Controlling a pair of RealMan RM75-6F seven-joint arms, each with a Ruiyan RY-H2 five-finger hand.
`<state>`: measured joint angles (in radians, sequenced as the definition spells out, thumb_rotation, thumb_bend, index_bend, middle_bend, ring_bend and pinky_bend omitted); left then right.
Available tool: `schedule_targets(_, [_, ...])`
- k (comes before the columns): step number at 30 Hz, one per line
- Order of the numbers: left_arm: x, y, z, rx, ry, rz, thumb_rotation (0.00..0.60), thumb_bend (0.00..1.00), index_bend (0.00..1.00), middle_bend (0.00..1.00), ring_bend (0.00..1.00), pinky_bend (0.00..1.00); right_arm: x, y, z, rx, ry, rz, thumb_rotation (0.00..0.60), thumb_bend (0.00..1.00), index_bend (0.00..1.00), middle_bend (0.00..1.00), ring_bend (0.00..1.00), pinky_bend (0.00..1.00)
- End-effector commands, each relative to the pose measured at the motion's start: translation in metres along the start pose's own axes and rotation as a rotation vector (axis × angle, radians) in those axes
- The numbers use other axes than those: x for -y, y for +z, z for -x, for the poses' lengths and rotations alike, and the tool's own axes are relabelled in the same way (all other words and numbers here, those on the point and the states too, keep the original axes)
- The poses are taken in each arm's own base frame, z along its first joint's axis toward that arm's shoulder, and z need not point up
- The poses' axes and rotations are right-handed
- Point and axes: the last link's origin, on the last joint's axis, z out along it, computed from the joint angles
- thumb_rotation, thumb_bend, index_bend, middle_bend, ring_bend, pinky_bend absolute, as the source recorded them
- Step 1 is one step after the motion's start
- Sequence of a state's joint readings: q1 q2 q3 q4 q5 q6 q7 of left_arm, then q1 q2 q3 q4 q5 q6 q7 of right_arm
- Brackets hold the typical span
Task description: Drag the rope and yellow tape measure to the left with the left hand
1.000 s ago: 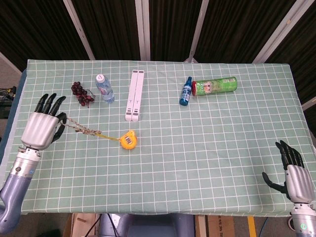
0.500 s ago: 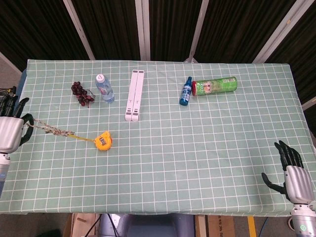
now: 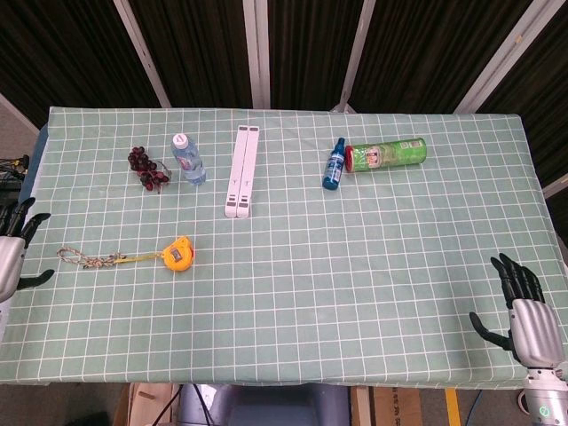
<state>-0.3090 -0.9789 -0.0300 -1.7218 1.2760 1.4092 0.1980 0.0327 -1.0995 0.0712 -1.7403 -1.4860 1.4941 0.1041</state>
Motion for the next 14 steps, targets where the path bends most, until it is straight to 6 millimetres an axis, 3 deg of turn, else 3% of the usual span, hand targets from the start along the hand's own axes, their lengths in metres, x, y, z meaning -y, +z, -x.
schedule_targets(1, [-0.008, -0.035, -0.001, 0.022, -0.140, -0.002, 0.600, 0.04, 0.15, 0.00, 0.00, 0.00, 0.000, -0.001, 0.000, 0.001, -0.013, -0.012, 0.600, 0.32, 0.00, 0.00, 0.00, 0.00])
schedule_targets(5, [-0.027, -0.087, 0.008, 0.029, -0.235, 0.080, 0.600, 0.04, 0.07, 0.00, 0.00, 0.00, 0.002, -0.004, 0.001, 0.003, -0.058, -0.043, 0.600, 0.32, 0.00, 0.00, 0.00, 0.00])
schedule_targets(8, [-0.032, -0.107, 0.020, 0.017, -0.182, 0.141, 0.600, 0.04, 0.01, 0.00, 0.00, 0.00, 0.004, -0.006, 0.002, -0.004, -0.088, -0.064, 0.600, 0.32, 0.00, 0.00, 0.00, 0.00])
schedule_targets(14, [-0.036, -0.116, 0.036, -0.026, -0.138, 0.180, 0.600, 0.03, 0.00, 0.00, 0.00, 0.00, 0.005, -0.008, 0.004, -0.001, -0.109, -0.083, 0.600, 0.32, 0.00, 0.00, 0.00, 0.00])
